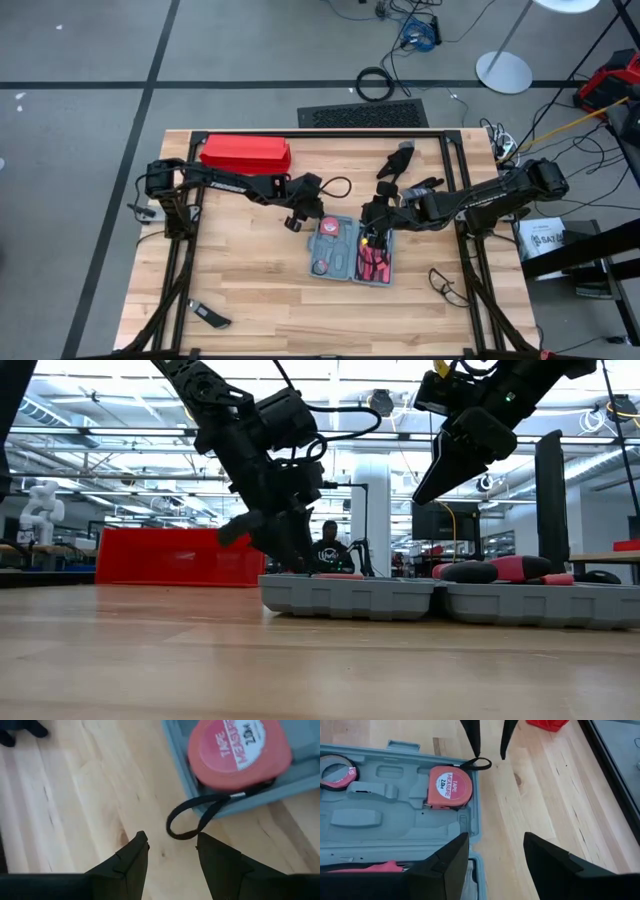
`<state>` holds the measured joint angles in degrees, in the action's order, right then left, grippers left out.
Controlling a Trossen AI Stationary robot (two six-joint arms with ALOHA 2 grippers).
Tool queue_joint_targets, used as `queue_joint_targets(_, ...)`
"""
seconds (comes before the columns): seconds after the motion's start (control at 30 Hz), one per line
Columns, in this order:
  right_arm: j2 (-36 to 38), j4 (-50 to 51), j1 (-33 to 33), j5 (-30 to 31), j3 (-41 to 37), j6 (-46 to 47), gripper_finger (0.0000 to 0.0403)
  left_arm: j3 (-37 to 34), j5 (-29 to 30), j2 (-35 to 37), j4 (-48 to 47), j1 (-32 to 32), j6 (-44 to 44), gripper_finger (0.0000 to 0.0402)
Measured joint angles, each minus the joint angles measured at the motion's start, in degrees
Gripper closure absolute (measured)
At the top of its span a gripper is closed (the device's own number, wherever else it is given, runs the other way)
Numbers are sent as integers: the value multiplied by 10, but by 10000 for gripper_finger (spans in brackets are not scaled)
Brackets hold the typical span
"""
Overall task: Prefit tool cases
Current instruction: Remove the orange measuring tape from the gray pre-fit tool case
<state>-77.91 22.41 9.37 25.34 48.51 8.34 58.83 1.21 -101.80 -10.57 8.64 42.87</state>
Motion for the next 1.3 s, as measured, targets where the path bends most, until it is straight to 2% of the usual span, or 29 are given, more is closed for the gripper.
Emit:
queue_joint_targets(0.4,0,-6,0,1,0,0,218,2,-25,-50,14,-2,1,227)
queue_joint_targets(0.77,0,-11,0,1,0,0,218,6,-15,-41,30,-2,-2,233)
queue_joint_targets(0.9,0,-12,0,1,0,0,218,7,-14,-41,26,-8,1,278)
queue_joint_targets(1.03,0,-12,0,1,0,0,218,7,-13,-41,22,-15,0,373)
queue_joint_targets(1.07,0,-12,0,1,0,0,218,7,-13,-41,21,-16,-3,386)
queue_joint_targets(1.3,0,-12,0,1,0,0,218,7,35,-41,21,-25,-4,399)
